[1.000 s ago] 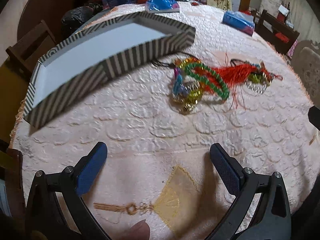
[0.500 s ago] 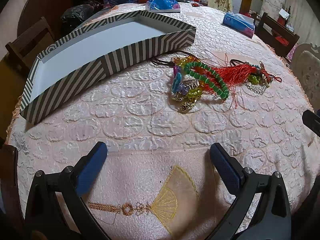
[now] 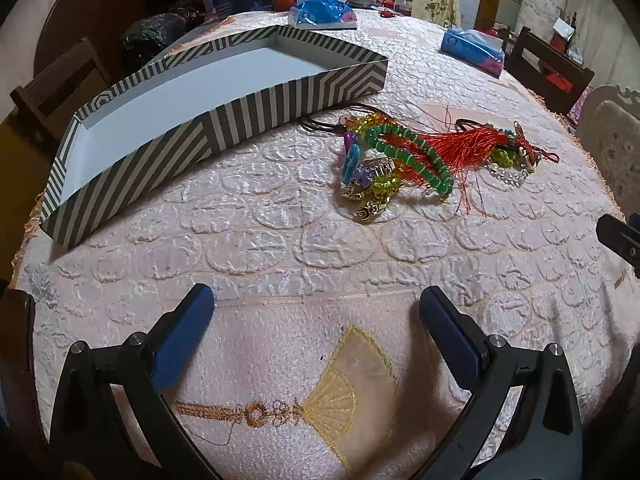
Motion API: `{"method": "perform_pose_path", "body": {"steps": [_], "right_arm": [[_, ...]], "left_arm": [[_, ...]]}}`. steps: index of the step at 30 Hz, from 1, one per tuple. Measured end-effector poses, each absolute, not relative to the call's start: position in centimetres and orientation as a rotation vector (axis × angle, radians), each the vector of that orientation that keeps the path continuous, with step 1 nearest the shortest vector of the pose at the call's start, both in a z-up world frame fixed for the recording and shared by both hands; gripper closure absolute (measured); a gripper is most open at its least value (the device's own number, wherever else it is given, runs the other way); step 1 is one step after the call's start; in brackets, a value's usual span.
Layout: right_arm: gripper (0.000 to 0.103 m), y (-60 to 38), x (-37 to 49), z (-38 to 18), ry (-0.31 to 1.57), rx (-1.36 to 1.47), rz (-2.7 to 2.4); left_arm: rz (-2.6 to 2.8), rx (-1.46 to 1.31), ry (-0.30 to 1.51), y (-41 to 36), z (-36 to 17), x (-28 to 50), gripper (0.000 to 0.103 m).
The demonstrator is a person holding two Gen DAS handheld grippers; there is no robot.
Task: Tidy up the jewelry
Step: 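Hold both tools open above the table and approach the jewelry pile, then close the left gripper on the rainbow beaded bracelet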
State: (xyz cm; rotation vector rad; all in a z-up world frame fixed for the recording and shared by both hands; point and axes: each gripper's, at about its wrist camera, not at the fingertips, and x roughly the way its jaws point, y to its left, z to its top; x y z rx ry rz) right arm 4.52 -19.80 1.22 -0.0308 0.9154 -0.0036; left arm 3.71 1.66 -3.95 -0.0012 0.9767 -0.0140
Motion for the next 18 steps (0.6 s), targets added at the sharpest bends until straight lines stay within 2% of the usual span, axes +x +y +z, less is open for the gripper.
{"method": "perform_pose_path", "body": {"steps": [6, 11, 13, 15, 17, 18], "right_arm": [[0.0, -20.2, 4.7, 1.1, 0.92, -0.018, -0.011], [0.0, -20.3, 4.8, 1.1, 0.913, -0.009, -0.013], [0.0, -20.3, 4.8, 1.0, 0.919, -0.012, -0.017], [0.0, -20.3, 4.8, 0.9, 0.922, -0.015, -0.022], [0.0, -20.3, 4.8, 0.9, 0.924, -0.014, -0.025], [0.0, -20.3, 4.8, 0.9, 0.924, -0.015, -0.026]], "left_arm": [[-0.059, -0.044, 1.001, 1.8, -3.1, 5.0, 0.0], [-0.111, -0.046, 0.923, 1.2, -1.2, 7.4, 0.001], [-0.145, -0.044, 0.909, 0.7, -1.1, 8.5, 0.006], [-0.126, -0.021, 0.914, 0.4, -1.5, 9.7, 0.028], [-0.137, -0.051, 0.935, 0.6, -1.7, 10.5, 0.038], [-0.14, -0.062, 0.938, 0.7, -1.7, 10.8, 0.04]]}}
